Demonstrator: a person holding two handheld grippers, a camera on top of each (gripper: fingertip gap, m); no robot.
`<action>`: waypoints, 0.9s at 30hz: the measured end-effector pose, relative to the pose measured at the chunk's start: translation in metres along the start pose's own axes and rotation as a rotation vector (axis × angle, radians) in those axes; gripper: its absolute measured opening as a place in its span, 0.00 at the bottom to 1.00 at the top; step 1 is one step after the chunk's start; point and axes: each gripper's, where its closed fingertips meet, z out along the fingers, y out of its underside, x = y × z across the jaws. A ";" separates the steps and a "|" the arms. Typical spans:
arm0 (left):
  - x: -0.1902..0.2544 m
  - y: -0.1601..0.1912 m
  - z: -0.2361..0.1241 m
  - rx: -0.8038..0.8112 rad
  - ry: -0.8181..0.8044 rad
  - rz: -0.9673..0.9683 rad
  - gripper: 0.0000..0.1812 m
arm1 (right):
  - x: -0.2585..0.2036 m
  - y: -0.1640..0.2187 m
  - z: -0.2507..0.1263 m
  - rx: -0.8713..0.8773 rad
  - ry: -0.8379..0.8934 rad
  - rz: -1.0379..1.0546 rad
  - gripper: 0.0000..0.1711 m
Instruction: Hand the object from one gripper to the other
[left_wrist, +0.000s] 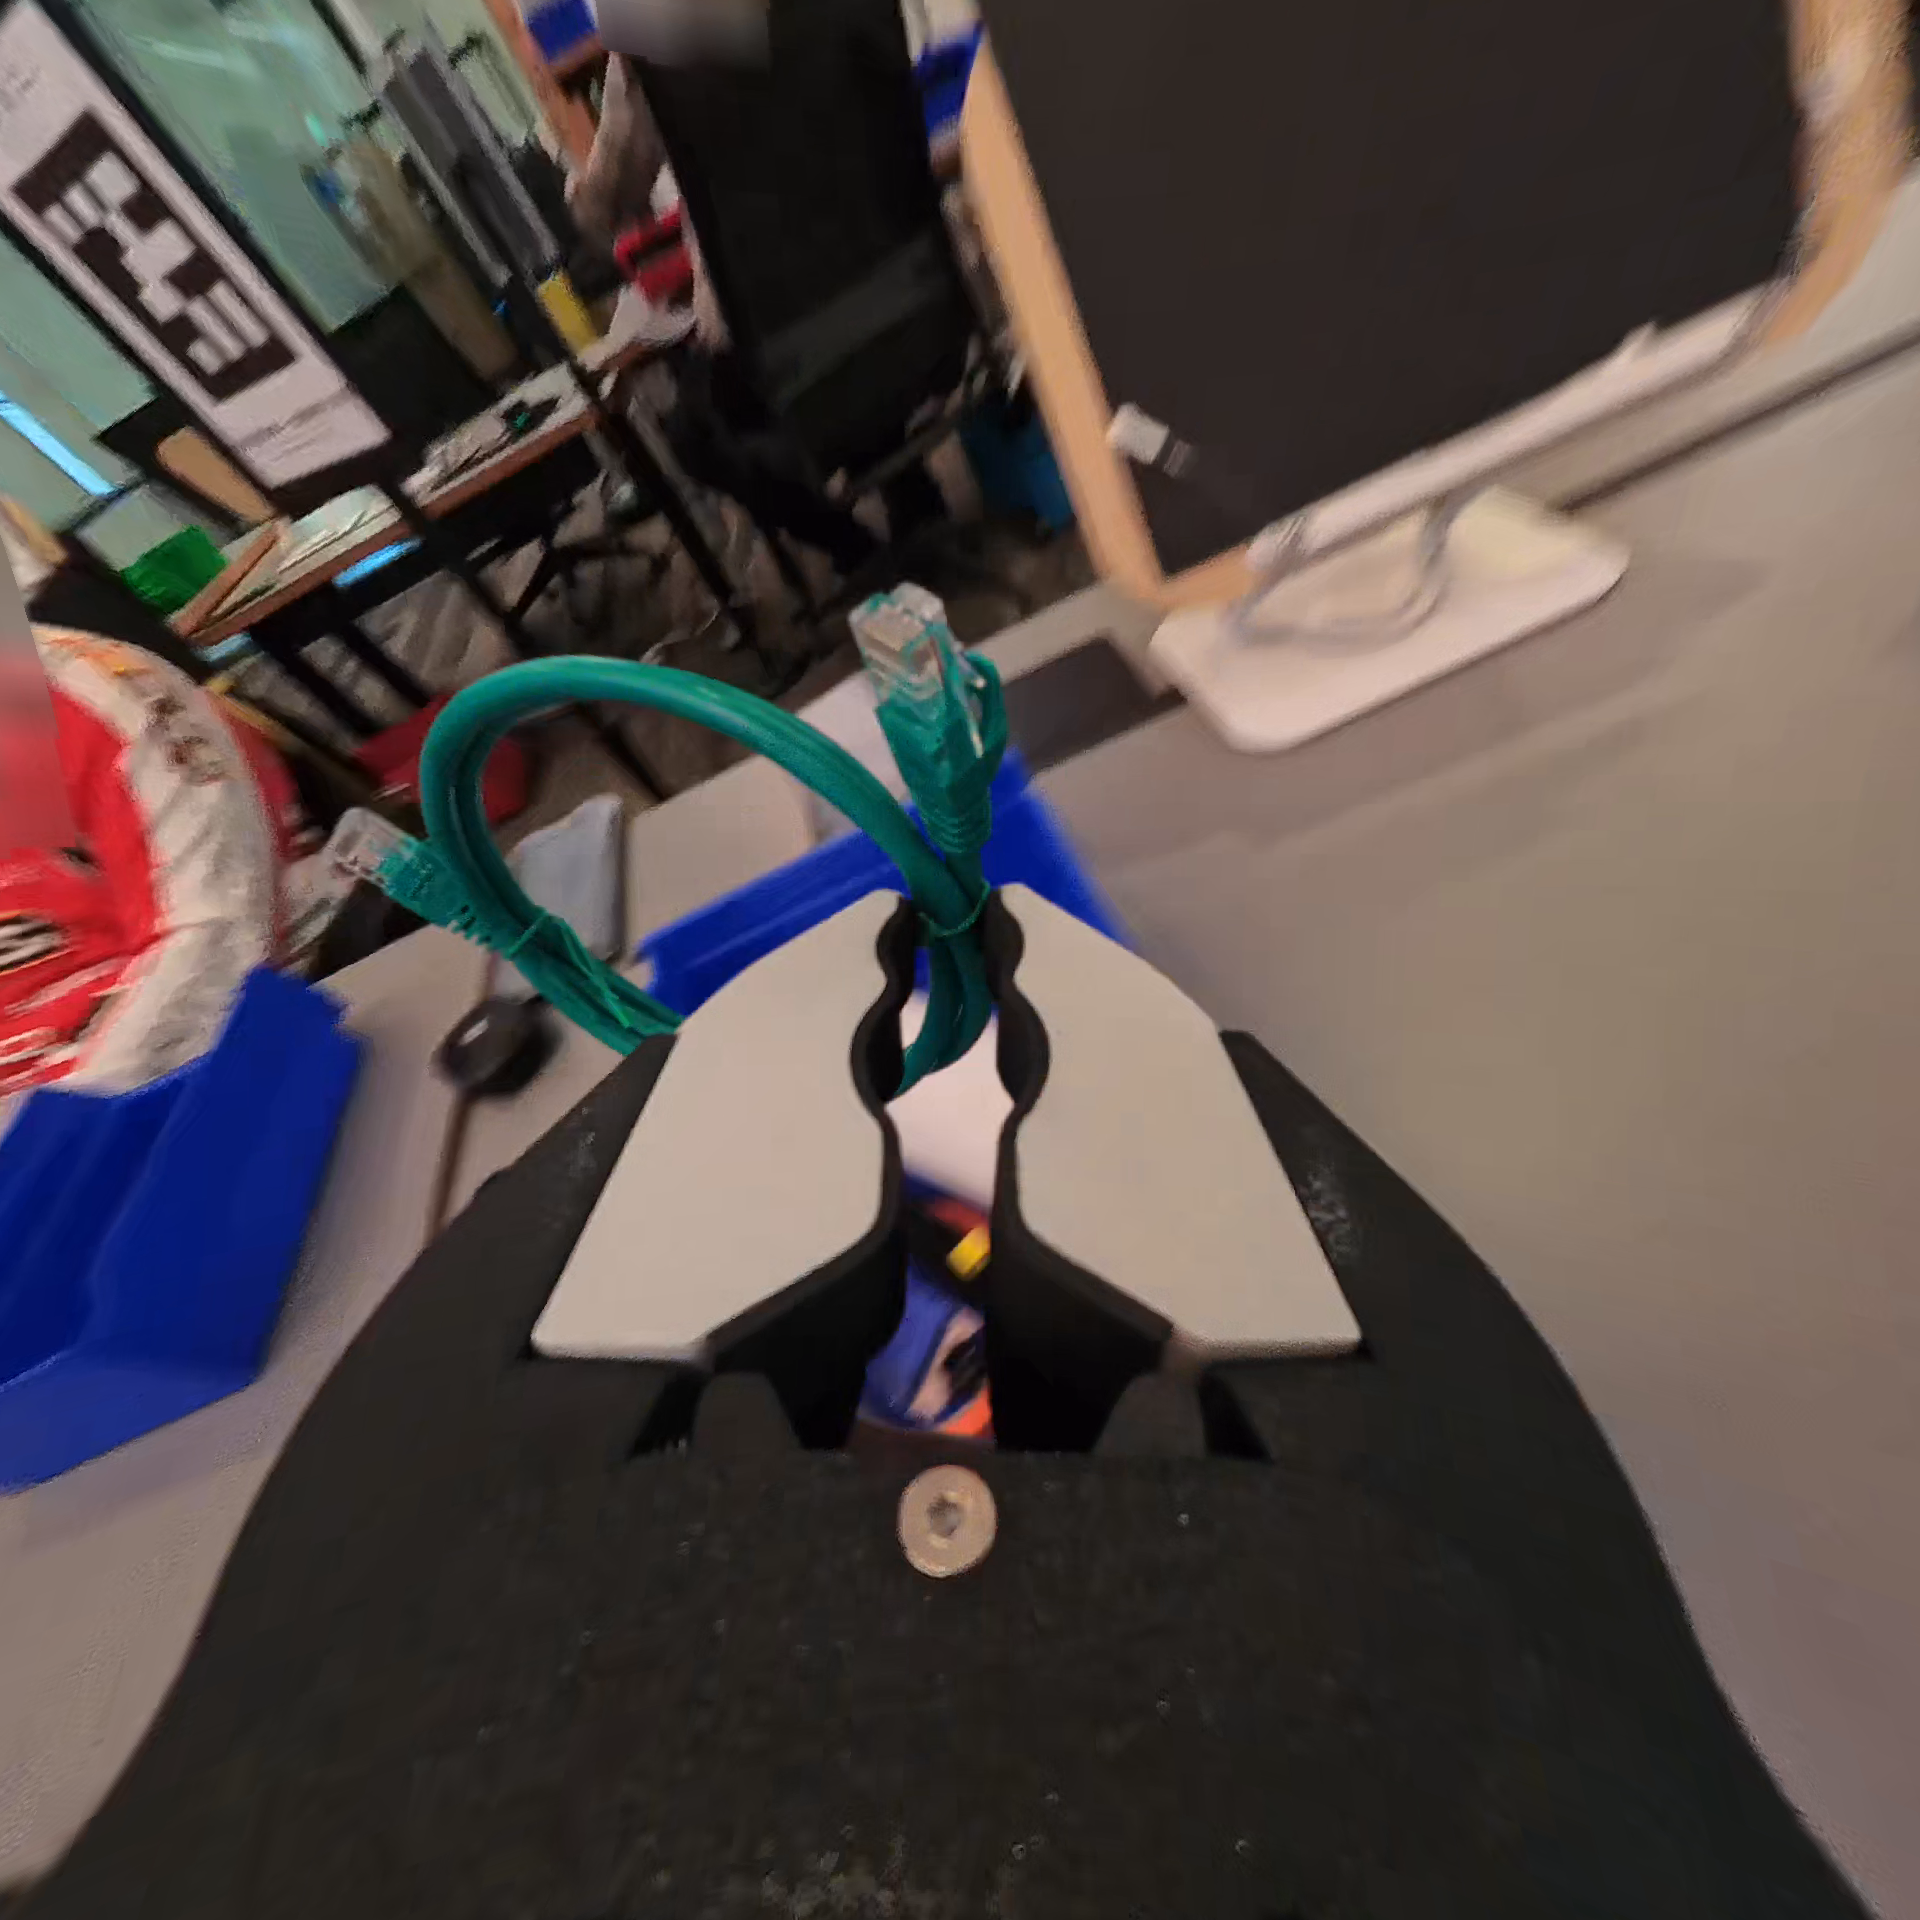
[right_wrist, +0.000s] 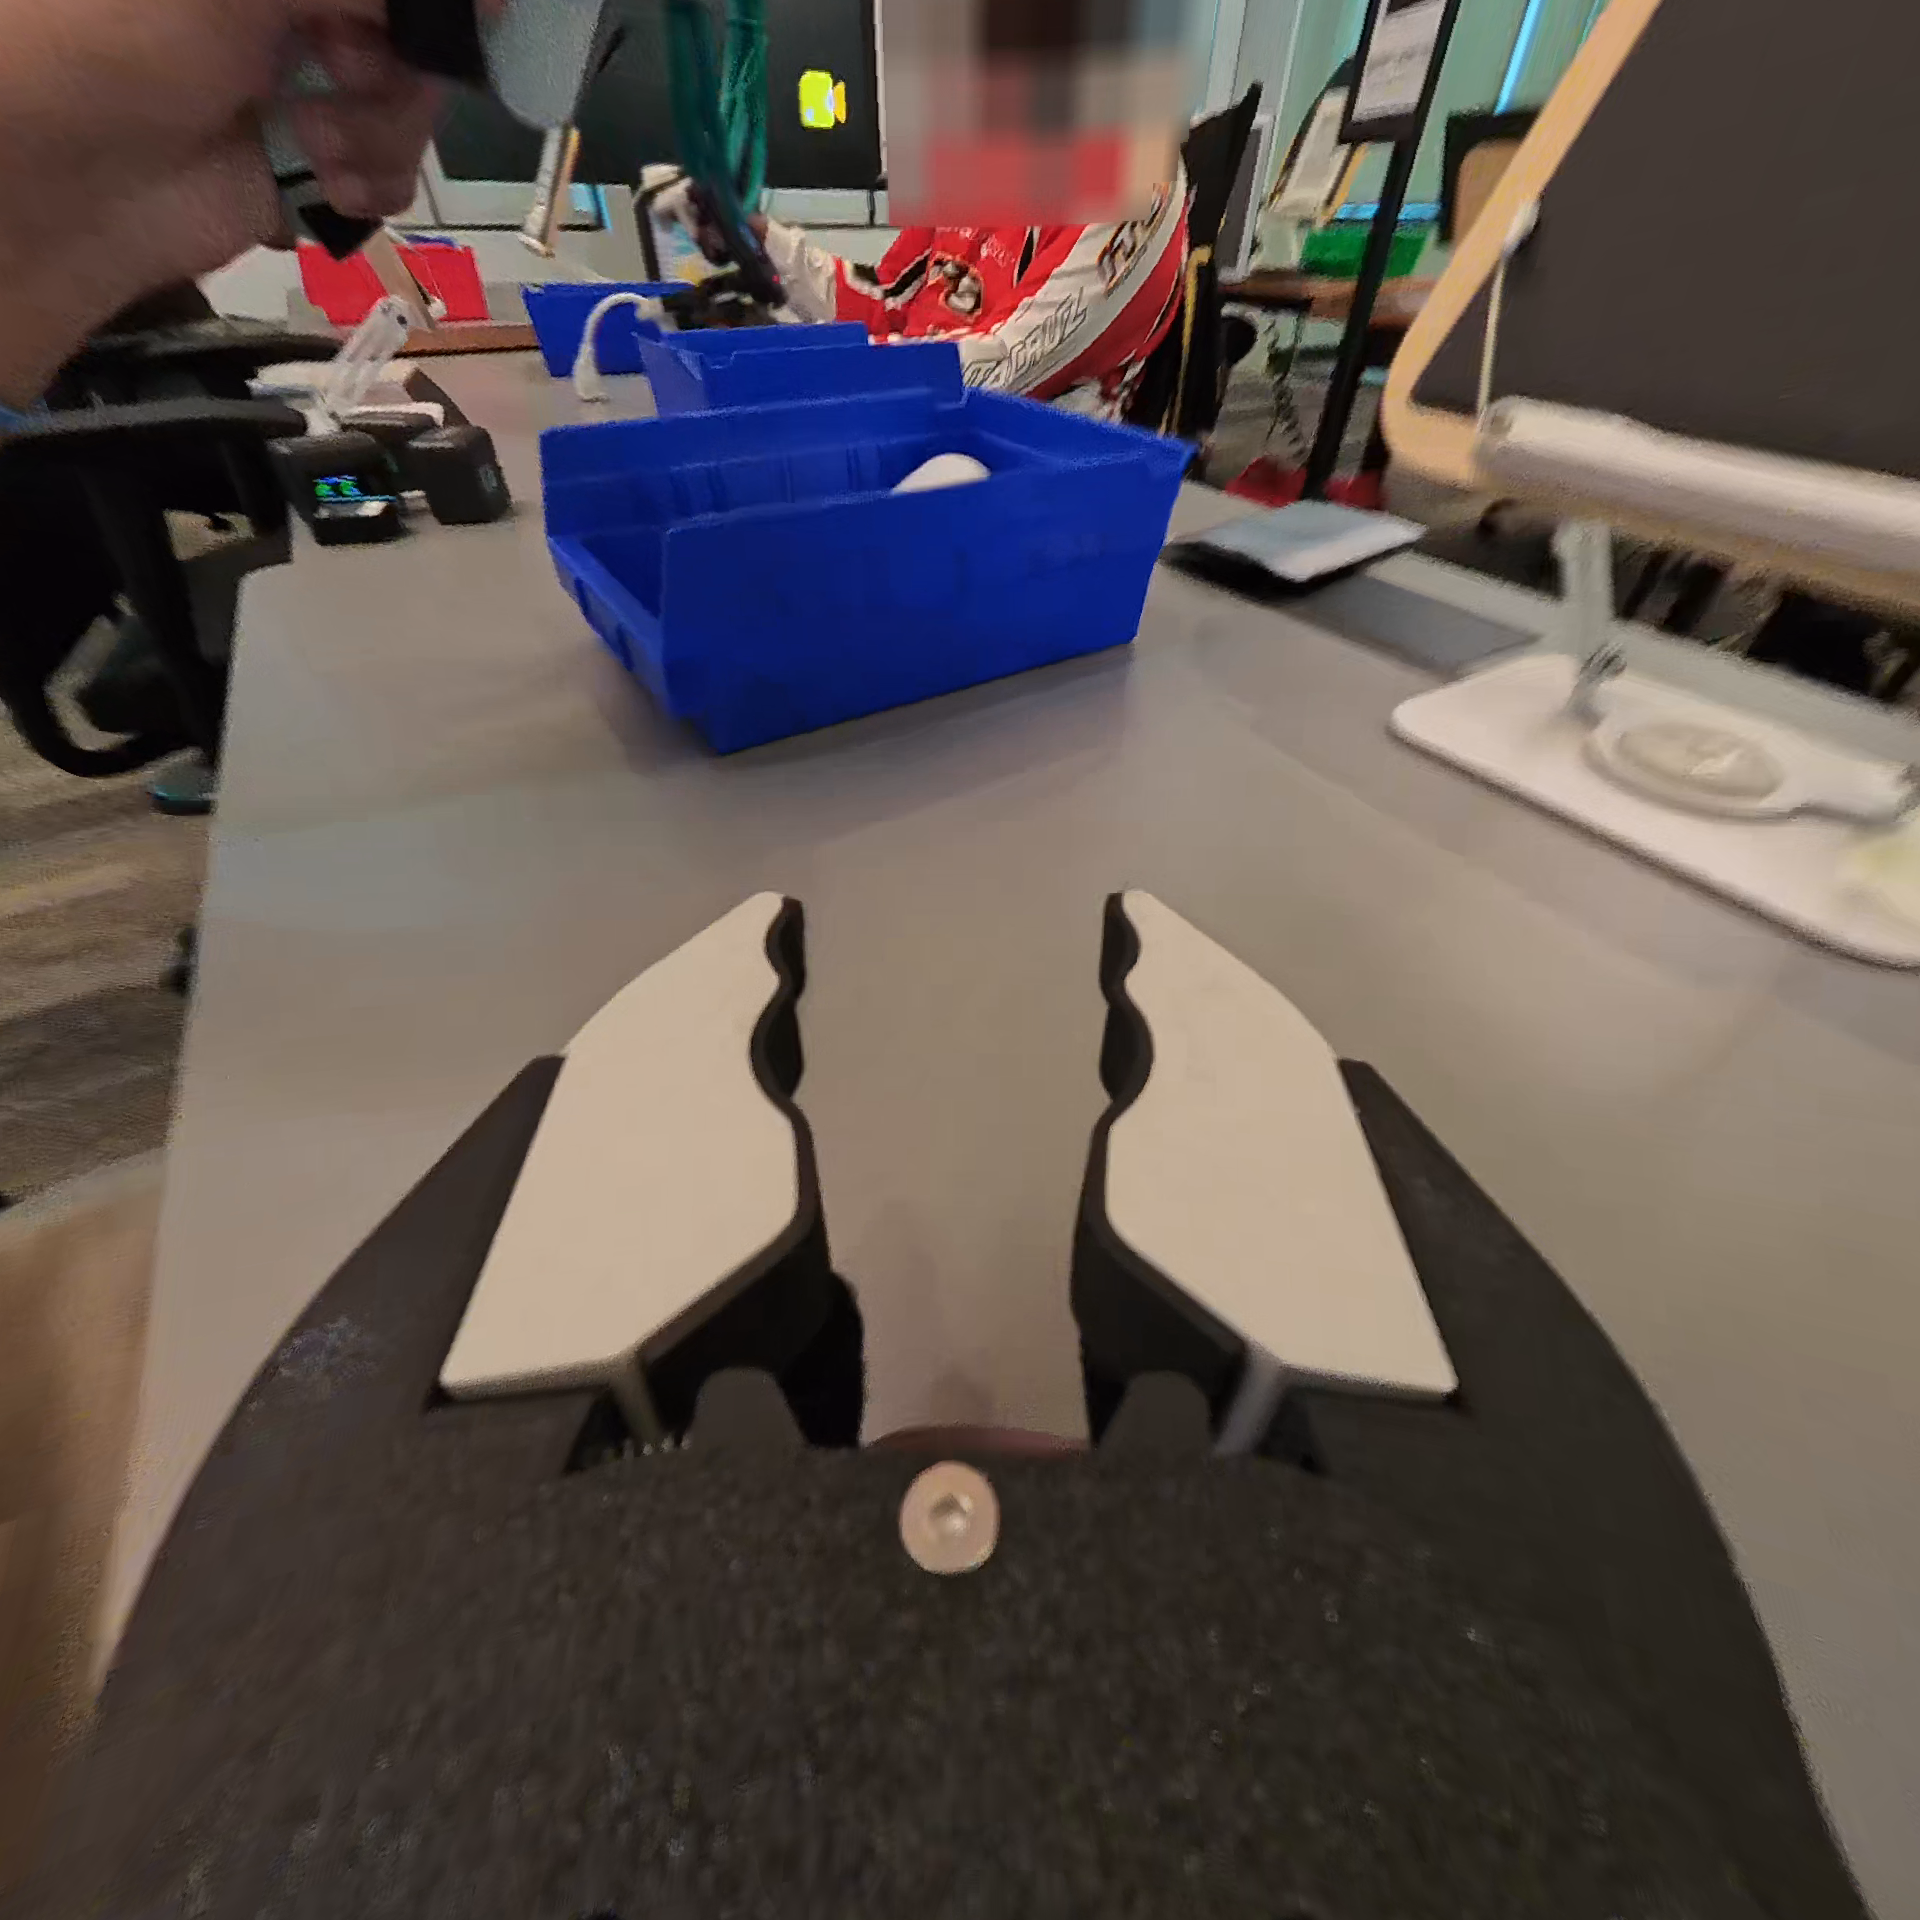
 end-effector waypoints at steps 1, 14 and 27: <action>0.013 -0.017 0.001 0.057 0.045 -0.058 0.07 | 0.003 -0.008 0.005 0.018 0.023 -0.044 0.33; 0.238 -0.079 0.022 0.268 0.764 -0.625 0.06 | 0.028 -0.100 0.035 0.268 0.212 -0.155 0.27; 0.264 -0.026 0.013 0.222 0.644 -0.248 0.22 | 0.049 -0.072 0.005 0.304 -0.057 0.125 0.07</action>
